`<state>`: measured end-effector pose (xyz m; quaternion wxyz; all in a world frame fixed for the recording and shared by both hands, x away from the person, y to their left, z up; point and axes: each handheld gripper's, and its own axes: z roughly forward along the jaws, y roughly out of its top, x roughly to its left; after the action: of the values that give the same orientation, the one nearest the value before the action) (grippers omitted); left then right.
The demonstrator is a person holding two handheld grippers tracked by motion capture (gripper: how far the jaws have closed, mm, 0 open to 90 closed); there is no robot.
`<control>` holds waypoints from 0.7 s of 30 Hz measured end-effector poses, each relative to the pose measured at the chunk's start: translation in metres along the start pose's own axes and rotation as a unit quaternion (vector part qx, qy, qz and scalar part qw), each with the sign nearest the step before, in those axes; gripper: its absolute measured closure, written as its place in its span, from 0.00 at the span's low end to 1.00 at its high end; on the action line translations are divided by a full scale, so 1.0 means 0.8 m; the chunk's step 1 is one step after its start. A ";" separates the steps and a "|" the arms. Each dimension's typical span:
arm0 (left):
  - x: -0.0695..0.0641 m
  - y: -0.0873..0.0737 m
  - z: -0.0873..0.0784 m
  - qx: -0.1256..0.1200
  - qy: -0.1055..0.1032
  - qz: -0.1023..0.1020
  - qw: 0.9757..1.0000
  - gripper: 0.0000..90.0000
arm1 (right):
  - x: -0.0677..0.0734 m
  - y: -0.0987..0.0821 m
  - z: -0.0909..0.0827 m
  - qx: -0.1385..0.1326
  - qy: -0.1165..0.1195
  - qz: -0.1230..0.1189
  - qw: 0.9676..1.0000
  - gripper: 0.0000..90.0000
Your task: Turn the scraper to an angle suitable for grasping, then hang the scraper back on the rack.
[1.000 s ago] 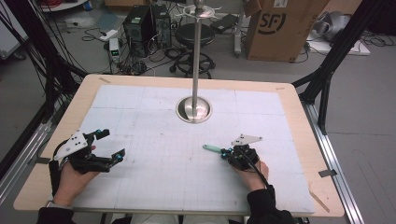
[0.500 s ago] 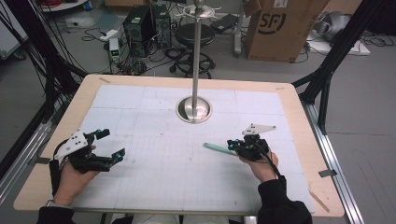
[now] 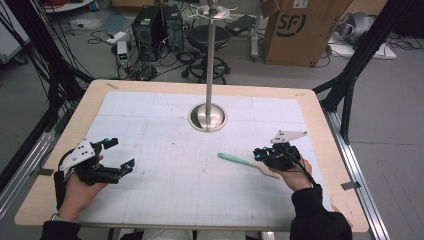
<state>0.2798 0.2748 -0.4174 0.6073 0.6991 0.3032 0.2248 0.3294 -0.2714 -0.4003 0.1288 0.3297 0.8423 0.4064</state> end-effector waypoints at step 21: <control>-0.007 -0.002 -0.008 0.002 -0.010 -0.011 1.000 0.02 | -0.018 0.026 0.010 0.127 0.092 -0.080 0.984 0.23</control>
<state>0.2715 0.2756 -0.4179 0.6113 0.6993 0.3051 0.2103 0.3530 -0.2667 -0.3902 0.0402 0.2360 0.9190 0.3132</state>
